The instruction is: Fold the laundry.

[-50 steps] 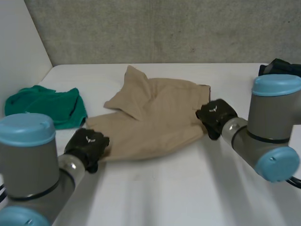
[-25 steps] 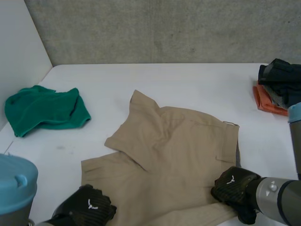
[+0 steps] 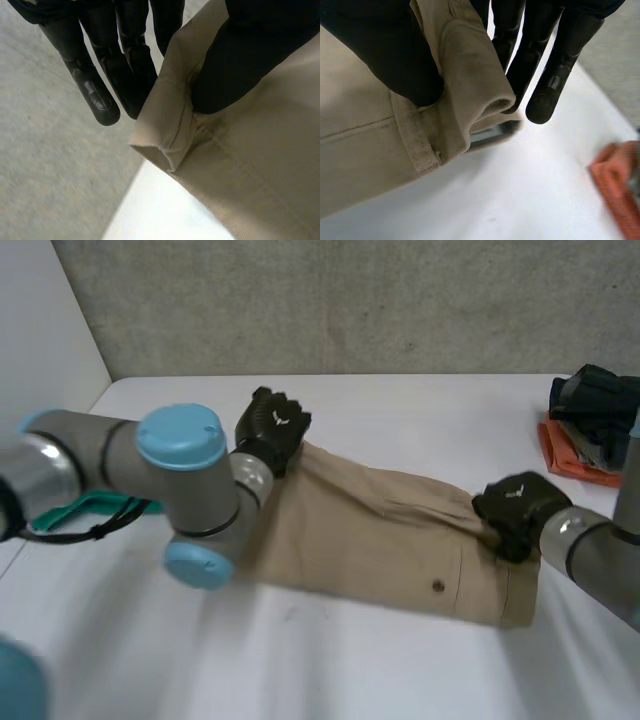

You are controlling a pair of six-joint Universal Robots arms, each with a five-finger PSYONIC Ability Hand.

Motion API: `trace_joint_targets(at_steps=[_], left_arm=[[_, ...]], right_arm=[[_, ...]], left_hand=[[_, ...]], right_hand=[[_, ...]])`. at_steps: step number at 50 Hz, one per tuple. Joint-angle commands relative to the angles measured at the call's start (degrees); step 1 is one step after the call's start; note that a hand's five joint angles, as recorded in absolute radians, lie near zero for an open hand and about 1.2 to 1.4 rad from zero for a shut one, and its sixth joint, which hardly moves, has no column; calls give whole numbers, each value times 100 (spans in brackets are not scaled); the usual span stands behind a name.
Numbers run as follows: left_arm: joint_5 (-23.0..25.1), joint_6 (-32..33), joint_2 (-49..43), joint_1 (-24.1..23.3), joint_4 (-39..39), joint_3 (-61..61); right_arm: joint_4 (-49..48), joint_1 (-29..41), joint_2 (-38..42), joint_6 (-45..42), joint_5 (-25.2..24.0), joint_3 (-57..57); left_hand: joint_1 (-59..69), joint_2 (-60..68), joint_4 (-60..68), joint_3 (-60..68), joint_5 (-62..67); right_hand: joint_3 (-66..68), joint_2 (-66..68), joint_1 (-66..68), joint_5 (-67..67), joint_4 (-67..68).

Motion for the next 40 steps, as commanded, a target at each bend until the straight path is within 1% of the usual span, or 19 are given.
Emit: trace_joint_targets(at_steps=[1, 8, 14, 15, 18, 19, 20, 22, 23, 24, 26, 29, 33, 34, 35, 37, 38, 40], left_arm=[[315, 166, -1129, 27, 642, 1095], [289, 175, -1955, 158, 686, 2035], [192, 175, -2264, 290, 695, 2371], [192, 175, -2281, 299, 695, 2371], [219, 175, -2299, 299, 747, 2362], [210, 175, -2299, 308, 861, 2362], [210, 175, -2299, 299, 940, 2362], [201, 175, -2290, 308, 1116, 2353], [184, 175, -2282, 308, 1299, 2353], [184, 175, -2273, 308, 1388, 2345], [210, 166, -2238, 299, 1503, 2292], [175, 140, -2028, 273, 1565, 2161], [166, 104, -1465, 229, 1556, 1590], [166, 104, -1334, 220, 1565, 1423], [175, 96, -1037, 220, 1574, 1091], [175, 87, -736, 220, 1565, 755], [175, 78, -595, 220, 1565, 580], [175, 43, -191, 203, 1539, 70]], right_arm=[[-900, 16, 893, 12, 419, -658], [-1550, 235, 1693, -14, 621, -1291], [-2016, 288, 2063, -76, 604, -1485], [-2156, 297, 2124, -67, 604, -1511], [-2412, 297, 2203, -58, 604, -1546], [-2604, 297, 2238, -67, 621, -1573], [-2702, 297, 2247, -67, 630, -1582], [-2895, 297, 2265, -58, 630, -1599], [-3079, 288, 2274, -58, 639, -1608], [-3167, 297, 2283, -58, 665, -1617], [-3352, 297, 2248, -32, 752, -1626], [-3379, 288, 2151, 20, 876, -1573], [-3370, 288, 1695, 117, 946, -1240], [-3292, 271, 1407, 187, 955, -1082], [-3204, 271, 1238, 249, 955, -985], [-2941, 271, 922, 389, 955, -844], [-2540, 253, 633, 555, 955, -730], [-2055, 244, 385, 775, 947, -633]], left_hand=[[1368, 1125, 1111, 1150, 1405], [1368, 1125, 1111, 1150, 1405], [1368, 1125, 1111, 1150, 1405], [1368, 1125, 1111, 1150, 1405], [1368, 1125, 1111, 1150, 1405], [1368, 1125, 1111, 1150, 1405], [504, 261, 248, 286, 541], [-1696, -1940, -1953, -1914, -1659], [-4423, -4666, -4679, -4641, -4385], [-5616, -5859, -5872, -5833, -5578], [-5513, -5756, -5769, -5731, -5475], [-5544, -5787, -5800, -5761, -5506], [-5560, -5803, -5817, -5778, -5523], [-5560, -5803, -5817, -5778, -5523], [-5560, -5803, -5817, -5778, -5523], [-5560, -5803, -5817, -5778, -5523], [-5560, -5803, -5817, -5778, -5523], [-5560, -5803, -5817, -5778, -5523]], right_hand=[[1200, 1225, 2102, 1347, 1085], [1200, 1225, 2102, 1347, 1085], [1200, 1225, 2102, 1347, 1085], [1022, 1048, 1925, 1170, 908], [-1378, -1353, -476, -1230, -1493], [-2567, -2542, -1665, -2419, -2682], [-3079, -3053, -2176, -2931, -3193], [-4322, -4297, -3419, -4174, -4437], [-5800, -5775, -4898, -5653, -5915], [-5800, -5775, -4898, -5653, -5915], [-5800, -5775, -4898, -5653, -5915], [-5800, -5775, -4898, -5653, -5915], [-5800, -5775, -4898, -5653, -5915], [-5800, -5775, -4898, -5653, -5915], [-5800, -5775, -4898, -5653, -5915], [-5800, -5775, -4898, -5653, -5915], [-5800, -5775, -4898, -5653, -5915], [-5800, -5775, -4898, -5653, -5915]])
